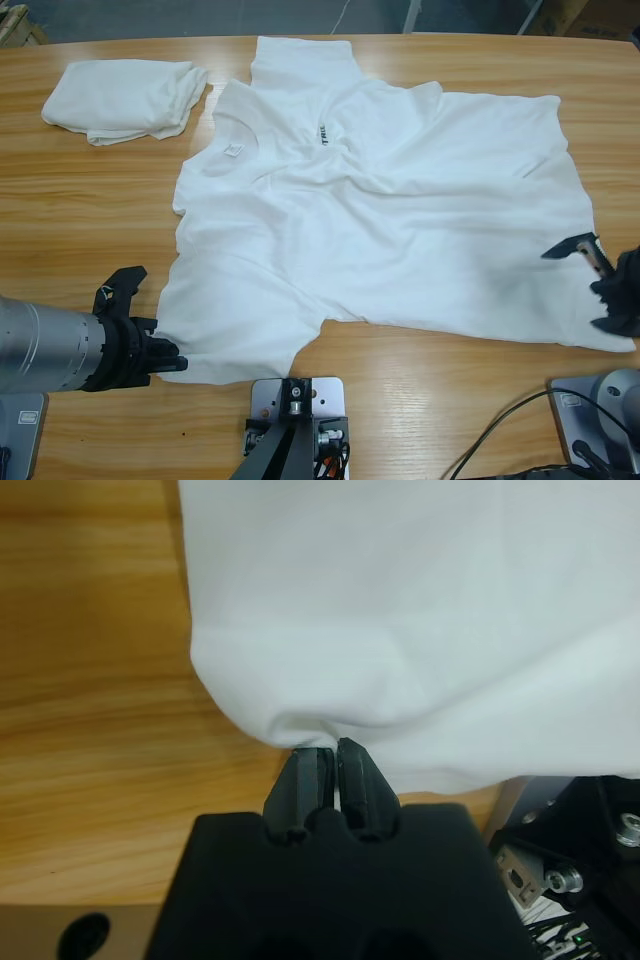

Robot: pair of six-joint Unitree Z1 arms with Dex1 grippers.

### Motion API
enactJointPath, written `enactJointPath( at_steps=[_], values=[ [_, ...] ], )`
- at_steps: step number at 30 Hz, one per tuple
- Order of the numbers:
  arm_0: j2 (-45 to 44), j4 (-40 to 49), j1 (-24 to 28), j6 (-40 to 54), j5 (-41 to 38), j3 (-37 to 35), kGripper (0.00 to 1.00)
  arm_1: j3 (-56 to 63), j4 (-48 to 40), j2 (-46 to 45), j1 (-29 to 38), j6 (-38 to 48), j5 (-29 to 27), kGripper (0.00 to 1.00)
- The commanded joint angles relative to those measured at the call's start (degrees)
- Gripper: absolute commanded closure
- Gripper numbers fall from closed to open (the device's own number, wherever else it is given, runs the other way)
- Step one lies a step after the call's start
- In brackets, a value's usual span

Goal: Fold clothes

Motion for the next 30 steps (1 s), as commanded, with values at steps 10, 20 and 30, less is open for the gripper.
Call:
enactJointPath(
  at_steps=[10, 20, 30],
  values=[
    [-0.2, 0.7, 3.5, 11.7, -0.8, -1.6, 1.000, 12.8, -2.9, -8.5, 21.4, 40.3, -10.9, 0.044],
    [1.7, 0.7, 3.5, 11.9, -1.2, -2.7, 1.000, 17.8, -15.4, 2.1, 21.5, 43.1, -11.4, 0.059],
    [1.8, 0.6, 3.5, 11.9, -1.2, -2.8, 1.000, 18.8, -17.1, 3.6, 21.5, 39.4, -13.1, 0.493]
  ],
)
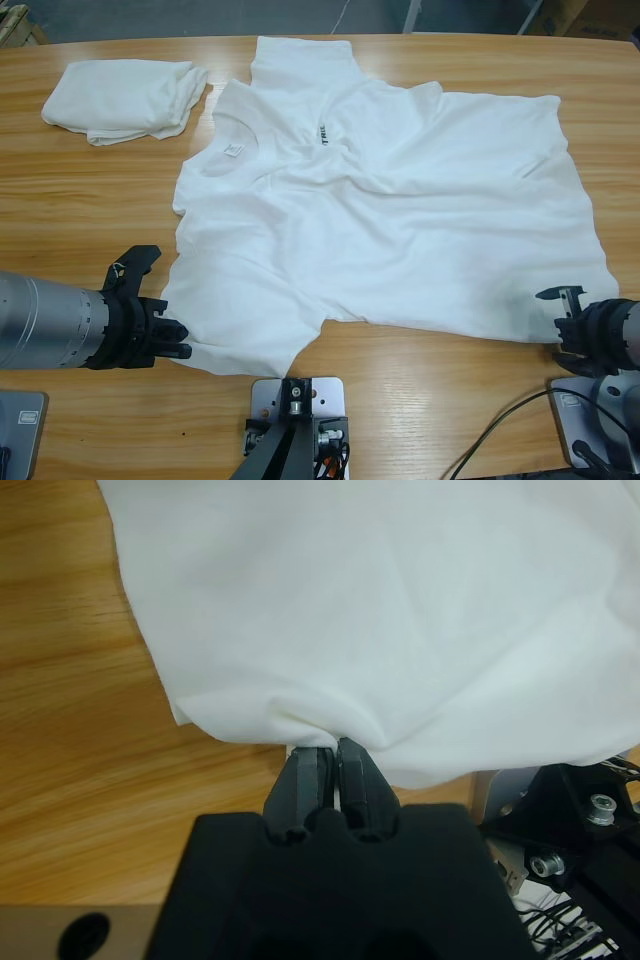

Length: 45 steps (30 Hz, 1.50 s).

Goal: Fold clothes

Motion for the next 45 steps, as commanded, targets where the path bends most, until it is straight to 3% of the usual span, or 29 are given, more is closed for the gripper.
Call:
enactJointPath(
  at_steps=[1, 2, 7, 9, 10, 19, 27, 32, 35, 45],
  values=[
    [2.2, 0.6, 0.4, 0.5, -0.5, -0.3, 1.000, 1.8, -1.1, 1.5, 0.6, -2.2, -1.6, 0.512],
    [2.1, 0.7, 0.4, 0.5, -0.5, -0.2, 1.000, 2.0, -1.3, 1.5, 0.6, -2.6, -1.6, 0.585],
    [1.8, 0.7, 0.4, 0.5, -0.5, -0.1, 1.000, 2.8, -2.1, 0.9, 0.6, -4.2, -1.3, 0.658],
    [1.9, 0.7, 0.4, 0.5, -0.5, -0.2, 1.000, 3.0, -2.4, 0.8, 0.6, -4.9, -1.3, 0.935],
    [1.9, 0.7, 0.4, 0.5, -0.5, -0.2, 1.000, 3.2, -2.5, 0.5, 0.6, -4.9, -1.4, 0.996],
    [1.4, 0.7, 0.4, 0.5, -0.4, -0.2, 1.000, 0.8, -2.0, 3.0, 0.6, -15.6, 1.5, 1.000],
    [-0.2, 1.5, 0.4, 0.6, -0.3, -0.3, 1.000, -8.5, 10.7, 4.0, 0.6, -33.5, 5.0, 1.000],
    [-2.9, 5.6, 0.4, 0.2, -0.4, -0.5, 1.000, -7.2, 14.4, -0.1, 0.6, -34.1, 8.2, 1.000],
    [-7.2, 12.5, 0.2, -0.4, -0.5, -2.2, 1.000, -6.7, 15.4, -0.6, 0.6, -33.6, 10.7, 1.000],
    [-12.7, 23.7, -7.2, -6.4, -0.7, -7.1, 1.000, -7.0, 19.2, -4.0, 0.6, -33.3, 12.5, 1.000]
  ],
)
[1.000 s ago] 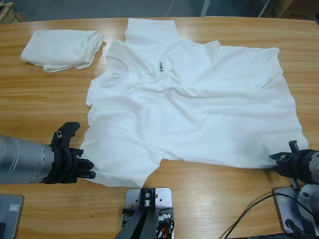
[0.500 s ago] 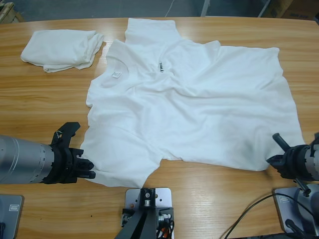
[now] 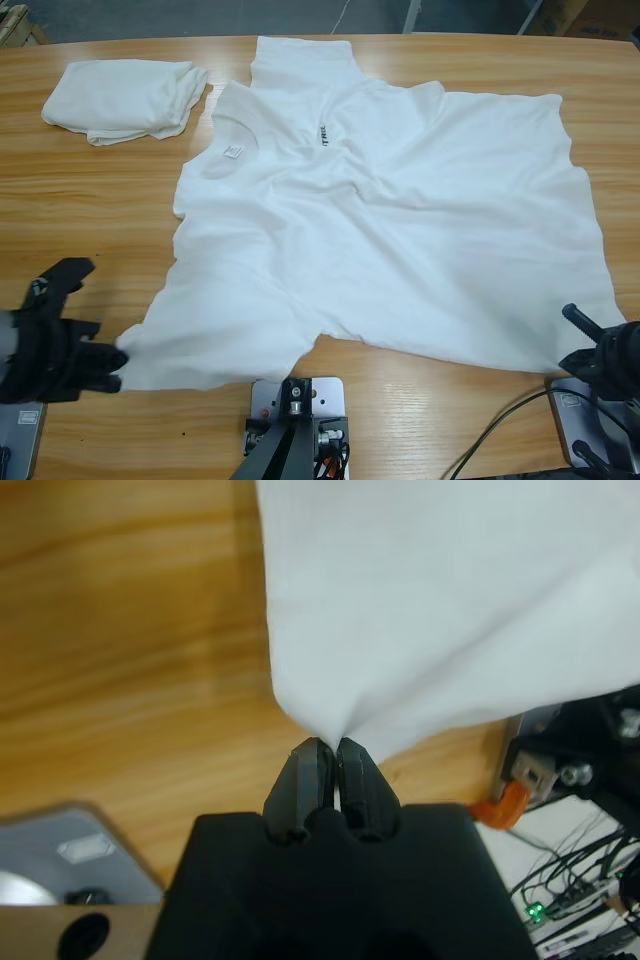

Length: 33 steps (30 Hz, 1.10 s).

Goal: Fold clothes

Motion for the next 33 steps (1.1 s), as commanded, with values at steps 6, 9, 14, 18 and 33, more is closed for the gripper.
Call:
enactJointPath(
  at_steps=[6, 9, 14, 18, 33],
  values=[
    [-3.7, 9.8, -10.0, -8.0, -0.9, -7.1, 1.000, 0.5, 5.5, -5.5, 0.6, -0.2, 1.8, 1.000],
    [-3.5, 11.7, -10.8, -8.4, -0.7, -9.6, 1.000, -1.1, 6.8, -7.4, 0.6, -0.5, 1.7, 1.000],
    [-0.9, 11.5, -4.2, -5.5, 1.9, -11.8, 1.000, -3.1, 5.6, -6.3, -1.2, -3.8, -1.3, 1.000],
    [3.5, 8.6, 7.9, 6.1, 3.5, -18.6, 1.000, -6.9, 4.7, -4.4, -3.7, -7.8, -7.6, 1.000],
    [18.9, 8.4, 19.0, 14.9, 4.0, -37.7, 1.000, -16.0, -1.9, 10.8, -31.6, -36.7, -5.9, 1.000]
  ],
)
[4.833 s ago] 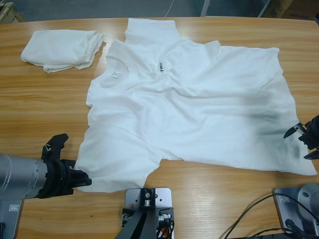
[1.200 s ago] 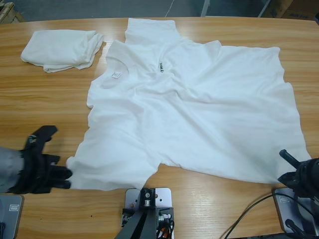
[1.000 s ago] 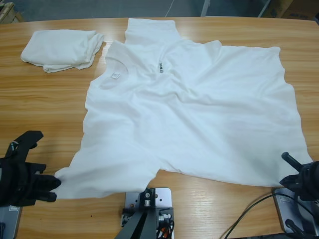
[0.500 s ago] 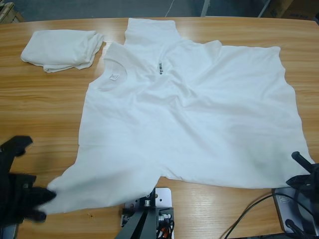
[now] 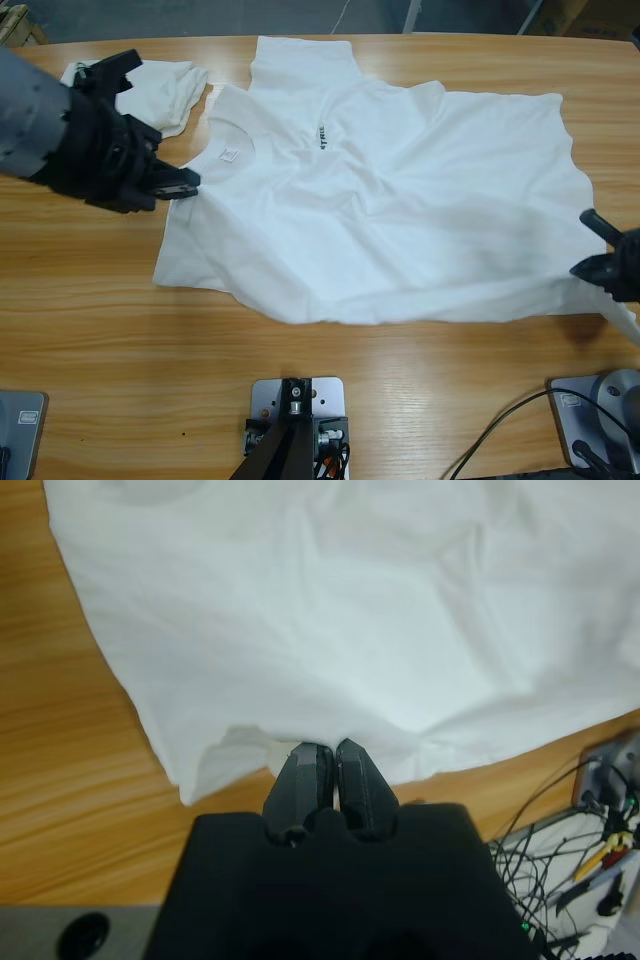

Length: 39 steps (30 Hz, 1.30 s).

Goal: Fold clothes

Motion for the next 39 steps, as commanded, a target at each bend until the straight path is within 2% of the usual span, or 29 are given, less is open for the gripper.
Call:
enactJointPath(
  at_steps=[1, 7, 22, 28, 29, 30, 31, 32, 33, 34, 35, 36, 37, 39],
  values=[
    [6.9, -0.6, 7.1, 3.7, 1.2, -5.8, 1.000, -5.1, -3.4, 10.1, -11.8, -11.2, 2.6, 1.000],
    [10.9, -0.5, 11.8, 6.4, 1.1, -12.7, 1.000, -9.5, -3.4, 14.5, -16.0, -15.0, 3.6, 1.000],
    [16.6, -0.5, 11.9, 8.0, 1.0, -17.8, 1.000, -15.8, -3.6, 22.6, -23.8, -27.2, 1.9, 1.000],
    [17.4, -0.5, 11.9, 8.4, 1.1, -19.2, 1.000, -16.0, -5.8, 25.3, -24.1, -30.3, 5.3, 1.000],
    [17.7, -0.5, 11.9, 8.7, 1.2, -19.5, 1.000, -16.2, -6.7, 25.4, -24.1, -31.8, 6.7, 0.707],
    [17.9, -0.5, 11.9, 9.1, 1.4, -19.9, 1.000, -16.7, -6.7, 25.1, -24.1, -34.0, 7.8, 0.266],
    [18.2, -0.5, 12.0, 9.6, 1.6, -20.3, 1.000, -16.8, -6.6, 24.1, -24.1, -36.6, 8.1, 0.061],
    [18.5, -0.5, 12.3, 10.3, 1.7, -20.8, 1.000, -16.5, -6.3, 22.6, -24.1, -38.9, 8.0, 0.006],
    [19.1, -0.5, 12.6, 11.3, 1.7, -21.4, 1.000, -16.0, -6.1, 21.2, -24.1, -41.1, 8.0, 0.000],
    [19.6, -0.4, 12.9, 12.5, 1.7, -21.9, 0.853, -16.0, -5.1, 19.9, -24.1, -43.8, 7.8, 0.000],
    [19.9, 0.1, 13.3, 12.7, 1.9, -22.4, 0.476, -16.1, -4.1, 18.2, -24.1, -46.4, 7.2, 0.000],
    [20.2, 1.1, 13.6, 12.3, 2.8, -22.7, 0.273, -16.0, -2.6, 15.7, -24.1, -48.6, 6.1, 0.000],
    [20.4, 1.8, 13.9, 12.3, 3.9, -22.7, 0.160, -16.1, -1.4, 13.6, -24.1, -50.4, 5.1, 0.000],
    [20.4, 3.2, 14.0, 14.5, 7.5, -22.7, 0.116, -16.9, 1.5, 10.0, -24.1, -52.7, 3.0, 0.000]
  ],
)
